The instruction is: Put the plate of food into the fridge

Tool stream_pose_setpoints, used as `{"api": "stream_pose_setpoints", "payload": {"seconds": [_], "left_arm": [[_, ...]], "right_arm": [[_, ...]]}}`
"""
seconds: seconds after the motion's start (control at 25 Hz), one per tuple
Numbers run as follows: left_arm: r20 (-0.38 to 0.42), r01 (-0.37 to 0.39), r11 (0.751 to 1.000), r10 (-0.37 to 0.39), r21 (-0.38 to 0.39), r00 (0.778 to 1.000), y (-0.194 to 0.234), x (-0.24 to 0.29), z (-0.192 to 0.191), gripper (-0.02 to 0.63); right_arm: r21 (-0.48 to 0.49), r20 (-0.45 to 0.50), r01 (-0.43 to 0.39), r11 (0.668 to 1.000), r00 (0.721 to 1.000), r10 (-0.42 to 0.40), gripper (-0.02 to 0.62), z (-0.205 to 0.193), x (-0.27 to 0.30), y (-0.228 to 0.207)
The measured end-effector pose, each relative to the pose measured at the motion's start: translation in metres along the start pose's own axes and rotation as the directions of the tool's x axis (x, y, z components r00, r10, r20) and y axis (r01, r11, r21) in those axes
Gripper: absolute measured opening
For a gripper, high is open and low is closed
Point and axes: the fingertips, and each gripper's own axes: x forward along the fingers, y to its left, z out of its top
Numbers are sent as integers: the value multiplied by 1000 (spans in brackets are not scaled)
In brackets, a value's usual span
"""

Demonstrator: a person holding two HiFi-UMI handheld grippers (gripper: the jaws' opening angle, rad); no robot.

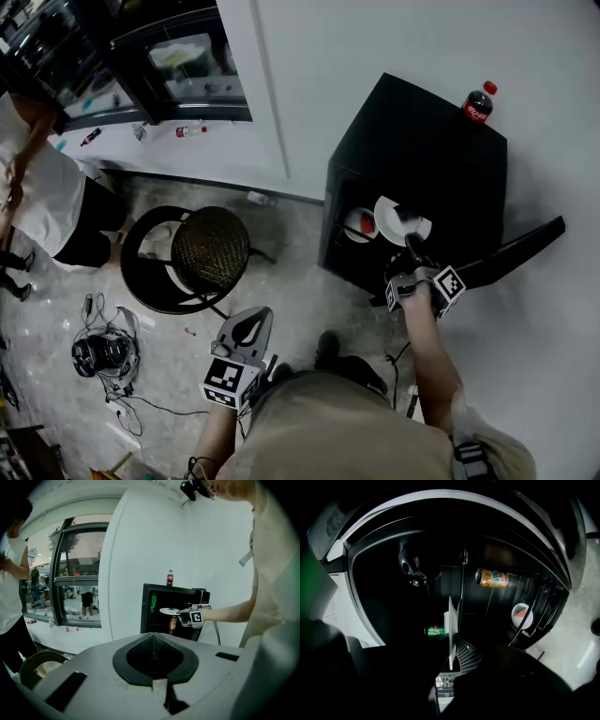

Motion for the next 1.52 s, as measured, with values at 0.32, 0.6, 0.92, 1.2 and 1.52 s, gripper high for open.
{"api": "stream_pose_setpoints", "payload": {"seconds": [0.32, 0.6, 0.92, 1.2, 1.52], "left_arm": [[1, -18, 1000, 18, 3, 1000, 0, -4, -1, 8], [6, -29, 1000, 29, -7, 1000, 0, -7, -3, 8], [31, 7, 1000, -7, 6, 999, -10, 2, 3, 8], [36, -8, 1000, 7, 8, 999, 4, -13, -3, 8], [10, -29, 999, 29, 13, 1000, 6, -15, -6, 8]], "right_arm": [[5, 41, -14, 1000, 999, 14, 31, 11, 11, -2], [10, 56, -38, 999, 998, 37, 31, 17, 21, 0], [-4, 61, -76, 997, 995, 76, 57, 29, 9, 6], [-134, -46, -156, 979, 988, 151, 176, 7, 10, 20], [-434, -183, -145, 889, 981, 70, 201, -10, 21, 12]]}}
